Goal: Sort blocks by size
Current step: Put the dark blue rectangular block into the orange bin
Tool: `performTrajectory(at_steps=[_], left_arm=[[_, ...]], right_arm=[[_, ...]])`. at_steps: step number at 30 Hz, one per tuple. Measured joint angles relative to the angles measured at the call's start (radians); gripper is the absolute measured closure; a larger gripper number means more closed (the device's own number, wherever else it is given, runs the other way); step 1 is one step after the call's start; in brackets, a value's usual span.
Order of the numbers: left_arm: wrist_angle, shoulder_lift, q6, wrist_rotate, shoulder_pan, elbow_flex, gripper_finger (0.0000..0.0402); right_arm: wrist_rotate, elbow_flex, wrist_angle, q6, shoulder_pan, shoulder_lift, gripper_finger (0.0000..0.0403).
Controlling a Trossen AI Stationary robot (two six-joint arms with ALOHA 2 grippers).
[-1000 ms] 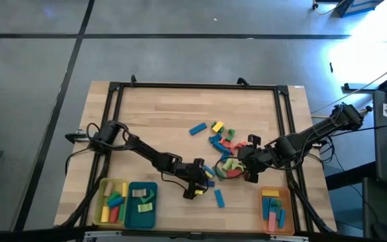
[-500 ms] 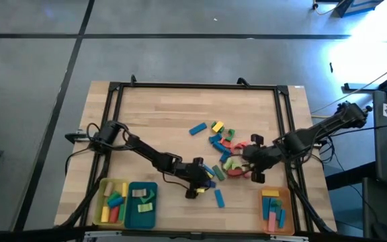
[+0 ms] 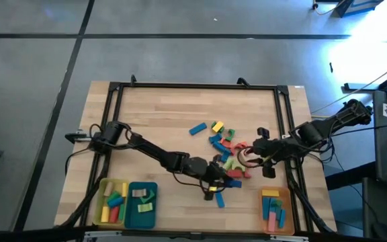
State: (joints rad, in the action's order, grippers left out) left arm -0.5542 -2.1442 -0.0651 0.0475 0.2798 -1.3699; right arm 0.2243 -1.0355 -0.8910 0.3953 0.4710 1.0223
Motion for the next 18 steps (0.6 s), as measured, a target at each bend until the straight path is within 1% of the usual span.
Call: performTrajectory(at_steps=[2,5,7,12,15,18], left_arm=[[0.000,-0.012,0.021,0.000,0.000,-0.041,0.0316],[0.001,-0.010,0.022,-0.003,-0.002,-0.069,0.0316],[0.023,-0.004,-0.025,-0.005,-0.004,-0.071,0.0316],[0.022,-0.003,-0.229,-0.084,-0.016,-0.070,0.0316],[0.029,-0.003,-0.336,-0.112,-0.026,-0.068,0.0300],[0.016,-0.003,-0.396,-0.147,-0.037,-0.067,0.0292]], right_arm=[[-0.023,0.000,0.003,0.040,0.000,0.001,0.0243],[-0.072,0.000,0.018,0.097,0.001,0.011,0.0243],[-0.090,0.000,0.035,0.090,0.001,0.023,0.0243],[-0.112,0.000,0.091,-0.018,0.012,0.041,0.0243],[-0.099,0.000,0.099,-0.117,0.048,0.058,0.0243],[-0.085,0.000,0.122,-0.194,0.102,0.071,0.0243]])
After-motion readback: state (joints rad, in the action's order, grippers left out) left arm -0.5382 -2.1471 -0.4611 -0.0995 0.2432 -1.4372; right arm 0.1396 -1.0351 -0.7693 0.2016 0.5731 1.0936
